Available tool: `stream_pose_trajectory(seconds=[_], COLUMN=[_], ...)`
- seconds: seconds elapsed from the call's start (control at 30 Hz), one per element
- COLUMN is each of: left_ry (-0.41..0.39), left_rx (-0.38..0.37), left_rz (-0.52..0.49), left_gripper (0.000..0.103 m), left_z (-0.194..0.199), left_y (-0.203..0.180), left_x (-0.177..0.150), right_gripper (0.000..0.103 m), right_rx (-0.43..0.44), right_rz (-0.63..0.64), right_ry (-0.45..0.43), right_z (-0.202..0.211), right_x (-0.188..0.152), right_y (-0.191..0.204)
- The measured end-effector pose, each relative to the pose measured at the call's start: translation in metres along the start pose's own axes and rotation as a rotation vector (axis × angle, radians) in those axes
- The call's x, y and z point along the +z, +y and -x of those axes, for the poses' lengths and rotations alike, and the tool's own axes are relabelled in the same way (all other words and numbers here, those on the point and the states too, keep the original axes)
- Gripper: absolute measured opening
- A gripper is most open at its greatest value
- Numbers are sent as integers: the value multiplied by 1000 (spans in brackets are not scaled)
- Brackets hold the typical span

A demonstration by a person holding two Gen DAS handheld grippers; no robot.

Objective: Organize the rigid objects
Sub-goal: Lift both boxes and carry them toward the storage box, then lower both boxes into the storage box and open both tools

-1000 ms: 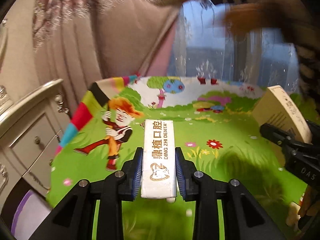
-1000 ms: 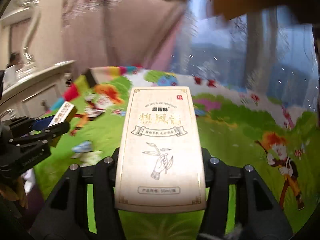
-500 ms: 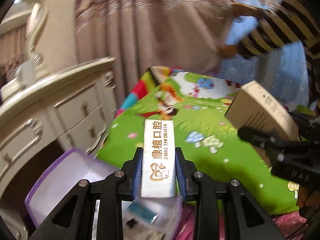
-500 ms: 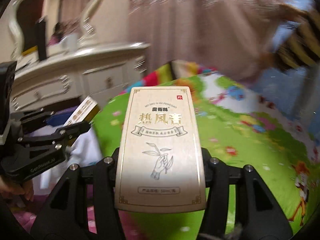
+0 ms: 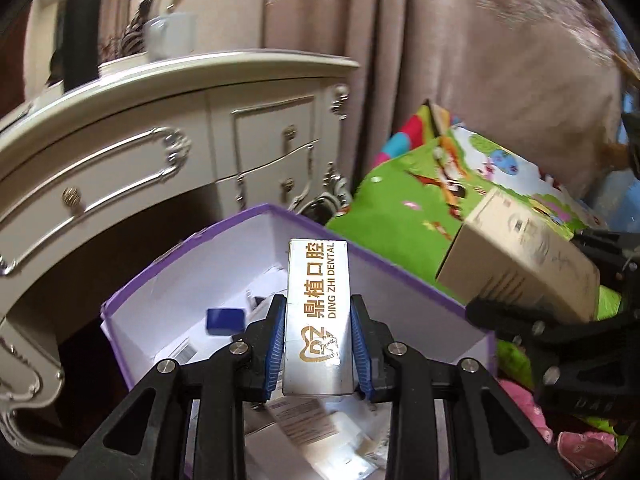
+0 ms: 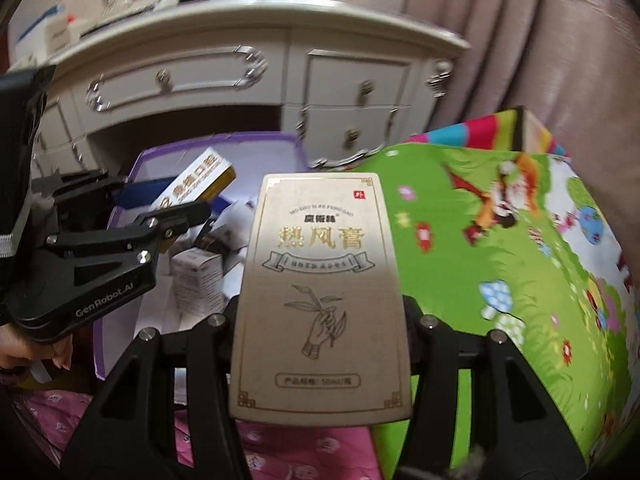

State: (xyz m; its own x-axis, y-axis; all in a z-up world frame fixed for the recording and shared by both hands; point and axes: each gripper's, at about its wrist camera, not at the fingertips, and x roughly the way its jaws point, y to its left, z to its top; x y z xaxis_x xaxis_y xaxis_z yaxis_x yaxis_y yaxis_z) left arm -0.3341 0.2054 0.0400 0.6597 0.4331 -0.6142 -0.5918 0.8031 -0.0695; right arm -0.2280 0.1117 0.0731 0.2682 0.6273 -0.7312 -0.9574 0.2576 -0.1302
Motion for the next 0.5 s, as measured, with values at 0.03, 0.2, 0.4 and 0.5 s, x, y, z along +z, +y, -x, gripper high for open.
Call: stream_pose_trajectory(seconds=[0.03,0.2,0.4,0.5], left_ry=[-1,4,-62,-29], left_rx=[9,37,309,348], left_rz=[15,42,-64,-101], left_gripper=[32,87,103,103], left_z=[-1,1,21,23], left_y=[5,19,18,15], left_x=[-1,0,14,22], right_gripper=[55,56,89,89], right_rx=[4,69,69,52], right_rz=[19,28,-24,-45], right_ry=[19,66,52,67], right_z=[-6,-20,-20,-18], right_x=[0,-1,-6,-5], right_y=[5,22,26,24])
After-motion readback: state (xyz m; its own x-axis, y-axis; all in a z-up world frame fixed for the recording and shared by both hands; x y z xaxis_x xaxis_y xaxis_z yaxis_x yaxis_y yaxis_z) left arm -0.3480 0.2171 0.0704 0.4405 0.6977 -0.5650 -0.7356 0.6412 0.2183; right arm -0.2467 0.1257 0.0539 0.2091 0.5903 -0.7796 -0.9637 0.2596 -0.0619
